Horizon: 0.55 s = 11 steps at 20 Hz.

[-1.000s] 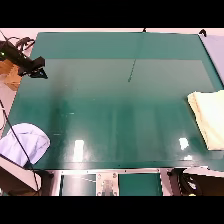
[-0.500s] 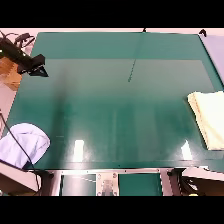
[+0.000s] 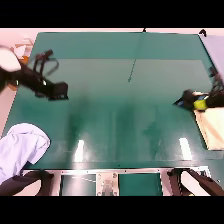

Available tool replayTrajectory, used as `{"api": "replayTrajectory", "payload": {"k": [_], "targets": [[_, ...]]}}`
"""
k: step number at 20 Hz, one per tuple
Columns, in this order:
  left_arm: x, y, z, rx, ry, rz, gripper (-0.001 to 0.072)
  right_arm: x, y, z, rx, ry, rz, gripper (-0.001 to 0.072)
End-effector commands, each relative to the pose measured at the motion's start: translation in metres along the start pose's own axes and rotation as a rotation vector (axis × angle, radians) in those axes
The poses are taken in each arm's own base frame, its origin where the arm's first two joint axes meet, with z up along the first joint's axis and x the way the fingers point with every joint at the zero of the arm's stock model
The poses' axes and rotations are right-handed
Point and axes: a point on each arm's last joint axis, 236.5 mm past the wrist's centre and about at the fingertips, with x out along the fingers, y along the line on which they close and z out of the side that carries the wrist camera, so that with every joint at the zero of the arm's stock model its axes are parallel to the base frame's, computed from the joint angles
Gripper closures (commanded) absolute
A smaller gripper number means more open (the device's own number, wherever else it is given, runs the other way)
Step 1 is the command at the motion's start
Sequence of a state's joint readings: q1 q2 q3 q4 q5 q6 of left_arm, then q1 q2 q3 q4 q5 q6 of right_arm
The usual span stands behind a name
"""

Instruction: Fold the shirts.

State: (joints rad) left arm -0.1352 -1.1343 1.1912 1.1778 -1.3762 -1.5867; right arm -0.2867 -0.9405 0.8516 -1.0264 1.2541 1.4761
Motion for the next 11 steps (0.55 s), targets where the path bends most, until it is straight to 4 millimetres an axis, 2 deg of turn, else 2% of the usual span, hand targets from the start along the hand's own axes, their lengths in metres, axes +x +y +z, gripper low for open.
{"api": "replayTrajectory", "payload": {"k": [1, 4, 11], "targets": [[0.011, -0.011, -0.048, -0.008, -0.007, -0.021, 0.0684, 0.036, 0.019, -0.061, -0.127, 0.057, 0.028, 0.0694], [0.011, -0.010, -0.055, -0.029, 0.014, -0.020, 0.0683, 0.040, 0.029, -0.075, -0.159, 0.102, 0.042, 0.0692], [0.011, -0.011, -0.049, -0.056, -0.011, -0.022, 0.0683, 0.040, 0.030, -0.075, -0.160, 0.102, 0.043, 0.0692]]}}
